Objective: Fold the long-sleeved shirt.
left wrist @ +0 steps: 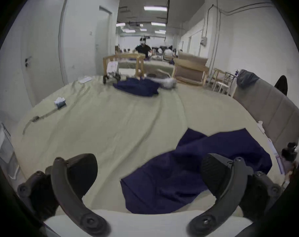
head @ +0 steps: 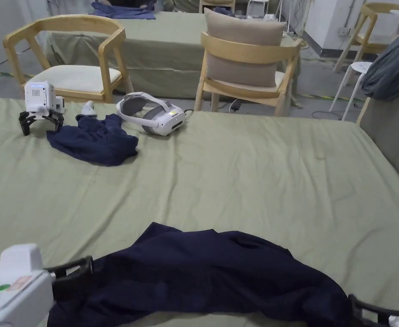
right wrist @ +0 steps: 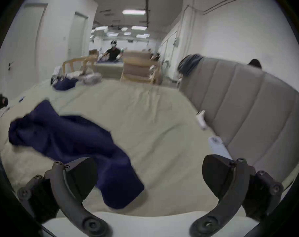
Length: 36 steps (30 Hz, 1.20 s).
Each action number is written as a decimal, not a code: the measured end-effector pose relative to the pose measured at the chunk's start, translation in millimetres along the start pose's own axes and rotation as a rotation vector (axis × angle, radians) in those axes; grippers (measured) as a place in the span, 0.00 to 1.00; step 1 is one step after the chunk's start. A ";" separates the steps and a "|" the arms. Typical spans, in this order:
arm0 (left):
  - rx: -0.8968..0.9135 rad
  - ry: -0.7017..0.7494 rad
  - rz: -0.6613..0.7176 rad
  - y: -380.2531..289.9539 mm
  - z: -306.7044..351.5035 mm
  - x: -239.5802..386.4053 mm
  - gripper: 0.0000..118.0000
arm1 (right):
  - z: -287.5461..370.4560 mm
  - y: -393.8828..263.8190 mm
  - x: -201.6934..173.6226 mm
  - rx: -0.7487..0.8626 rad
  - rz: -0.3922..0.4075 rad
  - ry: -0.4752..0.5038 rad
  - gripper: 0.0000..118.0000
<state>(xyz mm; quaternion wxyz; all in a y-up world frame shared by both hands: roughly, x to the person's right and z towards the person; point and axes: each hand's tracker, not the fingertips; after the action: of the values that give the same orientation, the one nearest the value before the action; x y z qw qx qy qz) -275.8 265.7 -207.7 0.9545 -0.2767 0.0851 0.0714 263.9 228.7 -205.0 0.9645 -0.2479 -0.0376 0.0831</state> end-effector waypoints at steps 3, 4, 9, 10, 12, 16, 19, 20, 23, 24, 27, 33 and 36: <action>0.041 0.038 -0.037 10.7 13.5 12.9 0.69 | 16.1 19.2 -2.0 0.091 -0.083 0.023 0.89; 0.077 0.032 -0.035 8.0 4.1 6.4 0.43 | 20.8 21.2 -5.4 0.119 -0.102 0.041 0.66; 0.033 -0.042 0.020 2.3 0.4 10.9 0.03 | 12.4 13.8 -26.4 0.128 -0.096 0.087 0.00; 0.005 -0.074 0.042 -0.1 0.7 8.2 0.03 | 7.5 10.6 -26.5 0.095 -0.128 0.148 0.00; -0.026 -0.044 0.038 -5.5 -5.7 5.3 0.03 | 8.4 4.1 -31.5 0.099 -0.145 0.131 0.00; -0.146 -0.018 0.081 -6.3 -18.0 -22.9 0.94 | 5.8 -2.2 -32.0 0.078 -0.139 0.158 0.00; -0.186 -0.036 0.163 -21.9 -43.1 -48.8 0.92 | 2.4 -2.3 -37.6 0.067 -0.139 0.154 0.00; -0.242 -0.040 0.180 -24.9 -53.4 -53.7 0.94 | 0.0 -3.1 -38.7 0.062 -0.144 0.161 0.00; -0.288 -0.061 0.148 -43.5 -84.1 -54.1 0.94 | -5.5 -3.5 -50.2 0.045 -0.139 0.182 0.00; -0.312 -0.067 0.147 -46.3 -93.0 -52.4 0.92 | -7.3 -3.8 -53.1 0.039 -0.135 0.191 0.00; -0.315 -0.057 0.179 -56.4 -114.2 -49.9 0.61 | -12.6 -6.3 -60.9 0.024 -0.130 0.207 0.00; -0.301 -0.063 0.109 -53.4 -112.6 -38.9 0.12 | -20.6 -11.2 -67.1 -0.002 -0.115 0.232 0.40; -0.275 -0.070 0.117 -45.4 -96.9 -35.3 0.12 | -30.7 -8.4 -62.8 -0.034 -0.110 0.230 0.98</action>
<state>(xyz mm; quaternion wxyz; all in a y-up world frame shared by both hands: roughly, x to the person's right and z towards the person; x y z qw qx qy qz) -313.9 172.1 -257.8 0.9042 -0.3969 0.0571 0.1473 206.8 195.7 -229.7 0.9612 -0.2696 0.0583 0.0003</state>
